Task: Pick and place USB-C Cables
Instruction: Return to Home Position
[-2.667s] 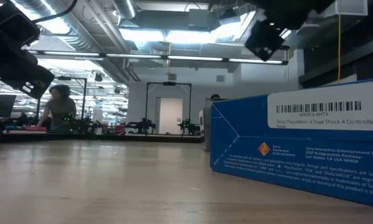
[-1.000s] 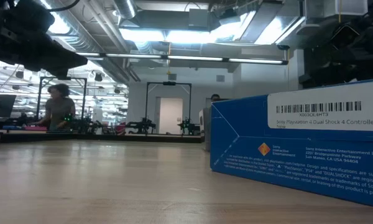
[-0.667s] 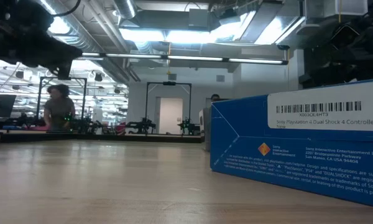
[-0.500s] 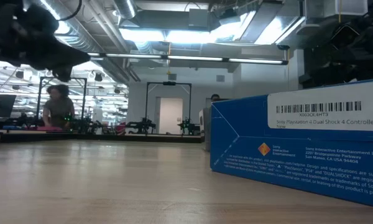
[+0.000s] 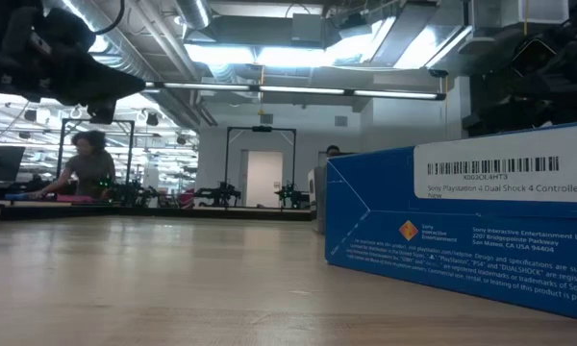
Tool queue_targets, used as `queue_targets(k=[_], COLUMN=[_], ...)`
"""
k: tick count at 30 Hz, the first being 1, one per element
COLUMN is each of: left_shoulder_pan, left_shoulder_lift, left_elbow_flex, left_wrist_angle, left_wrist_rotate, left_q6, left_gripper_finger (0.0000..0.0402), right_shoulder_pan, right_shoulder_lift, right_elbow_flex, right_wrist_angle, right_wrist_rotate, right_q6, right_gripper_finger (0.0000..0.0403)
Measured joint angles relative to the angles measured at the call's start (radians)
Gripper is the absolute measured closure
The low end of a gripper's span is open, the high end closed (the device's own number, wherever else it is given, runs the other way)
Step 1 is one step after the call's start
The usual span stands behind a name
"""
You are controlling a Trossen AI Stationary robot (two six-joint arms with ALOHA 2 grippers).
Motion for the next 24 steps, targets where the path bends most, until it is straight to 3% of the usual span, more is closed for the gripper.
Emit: queue_targets(k=[7,24], left_shoulder_pan=[0.019,0.019], left_shoulder_lift=[0.0,0.0], left_elbow_flex=[0.0,0.0], left_wrist_angle=[0.005,0.005], left_wrist_rotate=[0.086,0.087], left_q6=[0.101,0.122], left_gripper_finger=[0.0401,0.0401], right_shoulder_pan=[0.0,0.0], right_shoulder_lift=[0.0,0.0], right_elbow_flex=[0.0,0.0], right_wrist_angle=[0.0,0.0], right_wrist_rotate=[0.0,0.0], right_q6=[0.0,0.0], right_gripper_finger=[0.0206,0.0206])
